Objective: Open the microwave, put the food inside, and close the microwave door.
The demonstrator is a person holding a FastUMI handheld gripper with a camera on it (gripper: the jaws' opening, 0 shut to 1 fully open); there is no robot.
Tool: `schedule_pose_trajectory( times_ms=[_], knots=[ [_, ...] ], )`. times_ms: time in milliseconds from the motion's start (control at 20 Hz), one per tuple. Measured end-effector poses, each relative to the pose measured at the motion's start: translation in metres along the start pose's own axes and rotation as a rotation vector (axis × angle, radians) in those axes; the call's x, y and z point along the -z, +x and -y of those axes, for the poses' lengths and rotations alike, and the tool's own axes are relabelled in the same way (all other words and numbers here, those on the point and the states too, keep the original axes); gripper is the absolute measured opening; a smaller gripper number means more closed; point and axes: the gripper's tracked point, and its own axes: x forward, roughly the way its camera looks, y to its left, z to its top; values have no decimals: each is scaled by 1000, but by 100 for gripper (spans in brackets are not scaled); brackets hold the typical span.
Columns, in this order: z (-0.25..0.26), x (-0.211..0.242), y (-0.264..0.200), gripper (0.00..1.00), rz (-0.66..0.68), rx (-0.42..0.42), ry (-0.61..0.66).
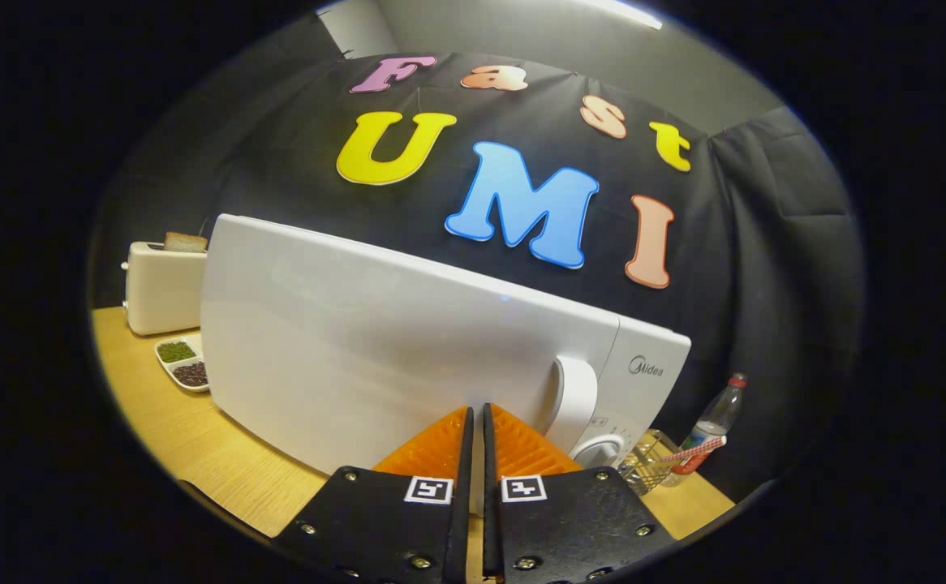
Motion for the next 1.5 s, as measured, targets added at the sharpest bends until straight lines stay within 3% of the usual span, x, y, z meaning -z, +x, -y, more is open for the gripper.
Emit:
schedule_pose_trajectory(
  times_ms=[150,400,700,1000,1150,1350,1500],
  knots=[
    [1,0,-34,1,4,-43,61],
    [18,-17,-107,1,112,-99,68],
    [37,-21,-196,1,103,-173,92],
    [41,-58,-265,1,55,-351,218],
    [57,-85,-287,1,82,-339,185],
    [49,-86,-324,1,79,-394,217],
    [64,-105,-353,1,150,-348,179]
  ],
)
